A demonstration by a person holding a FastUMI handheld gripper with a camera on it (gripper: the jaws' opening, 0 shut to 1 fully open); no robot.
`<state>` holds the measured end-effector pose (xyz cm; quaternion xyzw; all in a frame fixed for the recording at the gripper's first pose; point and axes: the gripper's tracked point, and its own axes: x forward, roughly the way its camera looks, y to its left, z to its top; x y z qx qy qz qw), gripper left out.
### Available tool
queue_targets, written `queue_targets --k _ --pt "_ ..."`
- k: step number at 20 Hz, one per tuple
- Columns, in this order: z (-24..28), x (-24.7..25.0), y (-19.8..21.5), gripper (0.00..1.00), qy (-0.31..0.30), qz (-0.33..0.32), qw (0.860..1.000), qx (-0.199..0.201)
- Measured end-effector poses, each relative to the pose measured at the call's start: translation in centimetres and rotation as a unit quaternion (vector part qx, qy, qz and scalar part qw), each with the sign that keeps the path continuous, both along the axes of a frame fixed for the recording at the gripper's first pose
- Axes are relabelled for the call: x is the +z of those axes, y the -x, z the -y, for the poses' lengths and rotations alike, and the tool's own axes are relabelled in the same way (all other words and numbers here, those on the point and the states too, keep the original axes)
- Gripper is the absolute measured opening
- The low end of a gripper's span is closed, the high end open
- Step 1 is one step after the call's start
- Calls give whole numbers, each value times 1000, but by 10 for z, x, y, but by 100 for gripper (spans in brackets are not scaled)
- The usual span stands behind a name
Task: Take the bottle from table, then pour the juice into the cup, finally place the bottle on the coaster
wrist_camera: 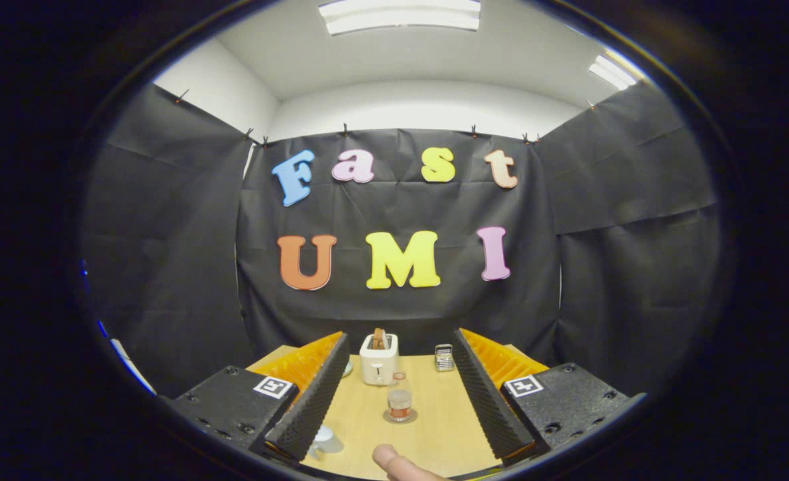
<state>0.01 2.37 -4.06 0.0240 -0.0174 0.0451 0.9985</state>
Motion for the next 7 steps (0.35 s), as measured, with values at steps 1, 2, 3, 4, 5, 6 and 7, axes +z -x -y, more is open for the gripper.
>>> queue_targets --k 1,2,3,4,5,6,7 --pt "1 0 3 99 8 0 1000 -4" --pt "1 0 5 99 15 0 1000 -6" --pt "1 -2 9 99 19 -1 1000 -7" --pt "0 -2 12 100 19 1 1000 -5" --pt "-3 -1 15 100 18 2 1000 -2" --pt "-3 0 17 100 16 4 1000 0" --pt "-2 1 19 100 13 7 1000 0"
